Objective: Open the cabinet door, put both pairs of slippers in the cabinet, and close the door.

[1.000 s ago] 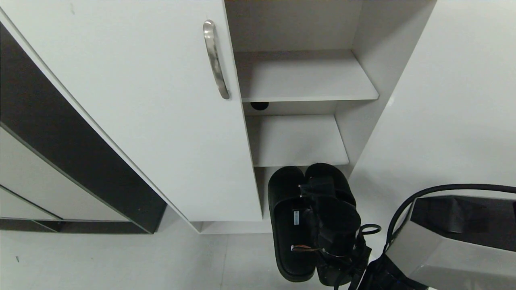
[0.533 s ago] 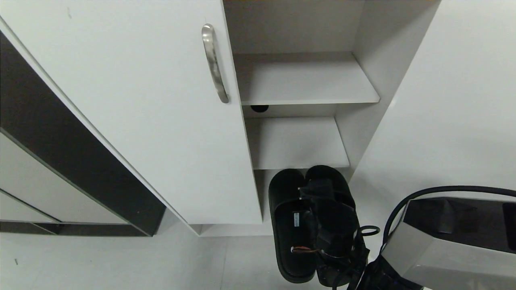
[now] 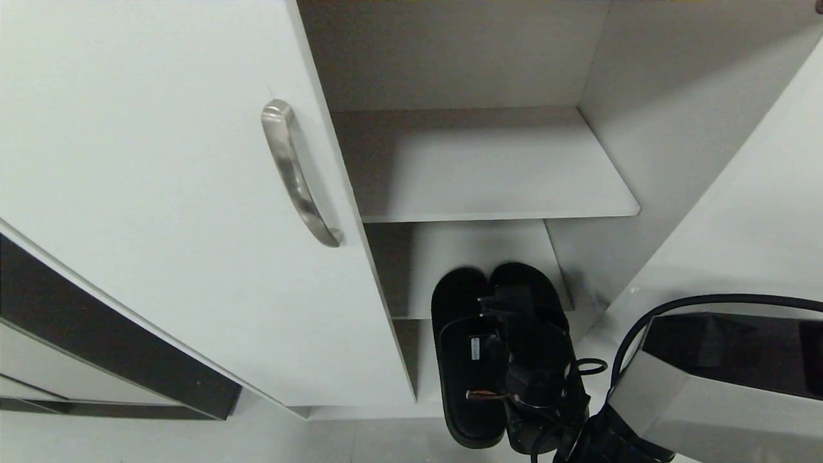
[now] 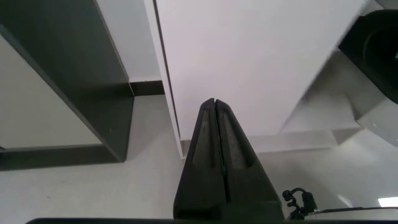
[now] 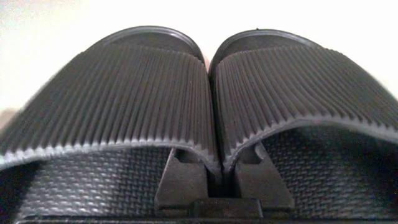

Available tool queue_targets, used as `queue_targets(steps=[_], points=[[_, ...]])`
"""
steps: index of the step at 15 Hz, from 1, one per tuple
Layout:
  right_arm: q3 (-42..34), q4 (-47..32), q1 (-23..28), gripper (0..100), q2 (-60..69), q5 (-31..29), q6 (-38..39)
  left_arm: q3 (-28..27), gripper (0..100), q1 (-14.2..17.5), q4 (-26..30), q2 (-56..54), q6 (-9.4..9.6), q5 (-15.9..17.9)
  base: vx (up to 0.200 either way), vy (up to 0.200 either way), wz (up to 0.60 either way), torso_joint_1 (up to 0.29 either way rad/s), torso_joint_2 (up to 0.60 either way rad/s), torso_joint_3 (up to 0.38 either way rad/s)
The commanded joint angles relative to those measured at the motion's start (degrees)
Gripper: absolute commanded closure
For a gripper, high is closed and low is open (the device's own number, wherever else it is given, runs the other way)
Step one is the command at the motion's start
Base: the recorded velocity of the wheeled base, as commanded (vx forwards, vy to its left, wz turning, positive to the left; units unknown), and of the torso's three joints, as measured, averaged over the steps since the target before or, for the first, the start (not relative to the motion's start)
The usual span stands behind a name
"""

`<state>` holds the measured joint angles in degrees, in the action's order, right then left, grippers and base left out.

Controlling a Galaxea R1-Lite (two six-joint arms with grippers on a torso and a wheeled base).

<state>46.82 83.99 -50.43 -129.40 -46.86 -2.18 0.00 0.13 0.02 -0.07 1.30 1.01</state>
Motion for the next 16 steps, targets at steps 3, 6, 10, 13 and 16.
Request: queue_targets(steps=[3, 6, 10, 13, 16], points=[[1.34, -0.15, 0.86, 100, -0.67, 0.10, -0.02, 0.00, 100, 0.04, -0.02, 0.07, 0.01, -0.05, 0.000, 0.000, 0.00, 0.000, 0.00, 0.000], [12.15, -5.33, 4.29, 100, -5.16, 0.45, -0.02, 0.00, 100, 0.04, -0.02, 0.07, 0.01, 0.04, 0.000, 0.000, 0.00, 0.000, 0.00, 0.000], [21.99, -13.86, 6.05, 100, -6.92, 3.09, -0.02, 0.00, 100, 0.04, -0.02, 0.07, -0.07, -0.05, 0.000, 0.000, 0.00, 0.000, 0.00, 0.000], [32.19, -21.24, 8.42, 100, -8.32, 3.62, -0.02, 0.00, 100, 0.04, -0.02, 0.07, -0.07, -0.05, 0.000, 0.000, 0.00, 0.000, 0.00, 0.000], [38.08, -23.26, 9.74, 100, -10.17, 3.97, -0.02, 0.00, 100, 0.04, -0.02, 0.07, -0.25, -0.05, 0.000, 0.000, 0.00, 0.000, 0.00, 0.000]])
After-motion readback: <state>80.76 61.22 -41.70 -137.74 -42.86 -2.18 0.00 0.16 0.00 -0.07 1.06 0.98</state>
